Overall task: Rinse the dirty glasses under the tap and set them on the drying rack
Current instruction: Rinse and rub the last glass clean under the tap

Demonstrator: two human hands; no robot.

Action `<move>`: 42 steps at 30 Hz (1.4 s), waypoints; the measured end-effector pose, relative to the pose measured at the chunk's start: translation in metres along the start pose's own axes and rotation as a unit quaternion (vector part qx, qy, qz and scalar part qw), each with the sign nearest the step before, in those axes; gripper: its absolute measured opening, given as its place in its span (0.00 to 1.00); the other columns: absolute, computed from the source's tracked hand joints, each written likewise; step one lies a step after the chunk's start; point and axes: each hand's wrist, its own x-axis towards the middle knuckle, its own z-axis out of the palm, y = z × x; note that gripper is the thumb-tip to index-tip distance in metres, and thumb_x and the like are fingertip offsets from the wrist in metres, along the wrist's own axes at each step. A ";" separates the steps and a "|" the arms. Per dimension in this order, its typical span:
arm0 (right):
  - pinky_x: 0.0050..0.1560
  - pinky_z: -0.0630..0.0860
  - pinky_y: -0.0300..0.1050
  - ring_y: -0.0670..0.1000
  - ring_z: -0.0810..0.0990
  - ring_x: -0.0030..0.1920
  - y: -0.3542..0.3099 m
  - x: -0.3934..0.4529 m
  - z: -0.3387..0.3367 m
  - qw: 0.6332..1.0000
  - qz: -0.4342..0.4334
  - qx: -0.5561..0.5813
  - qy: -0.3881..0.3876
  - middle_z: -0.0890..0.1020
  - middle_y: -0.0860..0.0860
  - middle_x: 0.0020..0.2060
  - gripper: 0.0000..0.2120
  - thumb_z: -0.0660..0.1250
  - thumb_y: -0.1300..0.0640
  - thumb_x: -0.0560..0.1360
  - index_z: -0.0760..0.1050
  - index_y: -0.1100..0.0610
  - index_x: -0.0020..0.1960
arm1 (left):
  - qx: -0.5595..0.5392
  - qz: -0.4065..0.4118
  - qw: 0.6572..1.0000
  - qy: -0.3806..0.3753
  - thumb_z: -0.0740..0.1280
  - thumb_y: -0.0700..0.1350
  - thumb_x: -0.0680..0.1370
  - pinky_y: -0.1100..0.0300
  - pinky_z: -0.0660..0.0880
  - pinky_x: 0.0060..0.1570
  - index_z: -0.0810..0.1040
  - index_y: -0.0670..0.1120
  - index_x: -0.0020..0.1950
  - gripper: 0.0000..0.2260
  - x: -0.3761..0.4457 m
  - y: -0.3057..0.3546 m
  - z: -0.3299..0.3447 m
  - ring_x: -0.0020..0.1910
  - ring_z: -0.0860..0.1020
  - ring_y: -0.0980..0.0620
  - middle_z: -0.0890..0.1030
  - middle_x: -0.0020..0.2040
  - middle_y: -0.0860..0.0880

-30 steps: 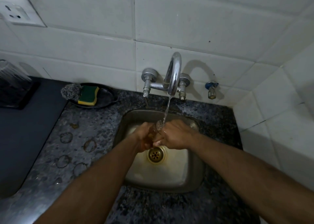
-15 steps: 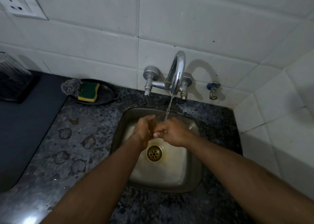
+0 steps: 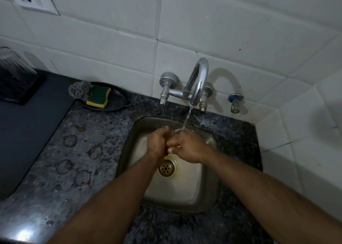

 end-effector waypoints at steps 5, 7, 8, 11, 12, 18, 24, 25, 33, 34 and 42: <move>0.41 0.68 0.45 0.51 0.82 0.46 0.008 -0.003 -0.006 0.971 -0.027 -0.234 -0.031 0.78 0.45 0.41 0.09 0.69 0.48 0.80 0.73 0.49 0.43 | 0.174 -0.159 0.957 -0.170 0.55 0.55 0.81 0.67 0.59 0.20 0.79 0.42 0.43 0.21 -0.004 0.013 -0.007 0.22 0.70 0.50 0.77 0.33 0.43; 0.43 0.74 0.44 0.42 0.82 0.44 0.013 0.002 -0.003 0.995 0.006 -0.094 -0.011 0.84 0.42 0.42 0.04 0.71 0.49 0.79 0.83 0.48 0.47 | 0.076 -0.046 0.992 -0.084 0.61 0.53 0.81 0.62 0.68 0.25 0.80 0.44 0.47 0.15 -0.003 0.010 0.002 0.29 0.75 0.50 0.80 0.36 0.45; 0.45 0.74 0.42 0.37 0.80 0.43 0.013 0.003 -0.001 0.999 0.008 -0.033 -0.004 0.86 0.41 0.44 0.03 0.72 0.50 0.78 0.86 0.45 0.49 | 0.035 0.022 0.999 -0.036 0.64 0.50 0.81 0.61 0.71 0.27 0.79 0.45 0.47 0.10 -0.006 0.007 0.006 0.31 0.76 0.51 0.79 0.36 0.47; 0.38 0.66 0.38 0.38 0.75 0.37 0.006 0.002 -0.005 0.997 -0.010 -0.075 -0.020 0.83 0.43 0.39 0.04 0.72 0.50 0.79 0.83 0.49 0.47 | 0.014 0.057 0.998 0.028 0.64 0.43 0.80 0.61 0.66 0.26 0.77 0.43 0.45 0.06 -0.006 0.000 0.008 0.30 0.73 0.50 0.75 0.34 0.46; 0.36 0.64 0.40 0.43 0.74 0.37 0.003 0.000 -0.006 0.987 -0.017 -0.152 -0.039 0.77 0.44 0.36 0.08 0.70 0.50 0.80 0.77 0.50 0.43 | 0.057 -0.001 0.998 0.004 0.63 0.44 0.79 0.62 0.63 0.24 0.77 0.43 0.43 0.08 -0.006 0.000 0.004 0.28 0.71 0.49 0.76 0.33 0.45; 0.44 0.74 0.47 0.49 0.79 0.42 0.011 -0.001 -0.002 0.973 0.002 -0.231 -0.017 0.77 0.46 0.37 0.06 0.67 0.53 0.81 0.78 0.49 0.45 | 0.160 -0.114 0.976 -0.091 0.58 0.51 0.82 0.61 0.66 0.29 0.81 0.43 0.47 0.16 -0.006 0.018 0.006 0.28 0.77 0.50 0.83 0.35 0.45; 0.46 0.72 0.45 0.46 0.80 0.46 0.016 0.005 0.005 0.990 -0.009 -0.137 -0.012 0.84 0.43 0.45 0.10 0.72 0.42 0.77 0.83 0.46 0.53 | 0.072 -0.103 0.992 -0.008 0.63 0.47 0.80 0.64 0.65 0.20 0.79 0.44 0.42 0.11 -0.009 0.007 0.009 0.23 0.72 0.50 0.76 0.33 0.43; 0.47 0.75 0.45 0.45 0.81 0.46 0.022 0.003 0.005 0.992 -0.010 -0.123 -0.012 0.85 0.42 0.46 0.13 0.75 0.40 0.74 0.84 0.45 0.54 | 0.070 -0.133 0.988 -0.032 0.60 0.47 0.81 0.64 0.66 0.20 0.80 0.44 0.43 0.13 -0.010 0.005 0.007 0.23 0.73 0.50 0.77 0.33 0.44; 0.52 0.84 0.44 0.44 0.85 0.53 0.015 -0.015 0.050 0.848 0.110 0.412 0.315 0.85 0.46 0.52 0.33 0.87 0.62 0.58 0.78 0.44 0.57 | 0.002 -0.155 0.980 -0.127 0.58 0.59 0.80 0.58 0.69 0.33 0.86 0.43 0.47 0.24 -0.012 -0.005 0.004 0.36 0.79 0.44 0.83 0.40 0.42; 0.52 0.84 0.45 0.44 0.85 0.54 0.010 -0.013 0.060 0.832 0.121 0.445 0.309 0.85 0.46 0.54 0.36 0.87 0.63 0.58 0.77 0.42 0.59 | -0.011 -0.141 0.981 -0.129 0.60 0.57 0.78 0.55 0.72 0.39 0.87 0.43 0.48 0.22 -0.013 -0.005 0.005 0.41 0.80 0.43 0.84 0.44 0.41; 0.56 0.84 0.54 0.51 0.86 0.55 0.008 0.013 0.072 0.756 0.147 0.586 0.251 0.87 0.50 0.54 0.33 0.77 0.70 0.63 0.78 0.48 0.63 | 0.121 -0.016 0.987 -0.106 0.54 0.56 0.86 0.50 0.79 0.55 0.84 0.42 0.61 0.24 -0.016 0.008 -0.005 0.54 0.85 0.44 0.87 0.55 0.42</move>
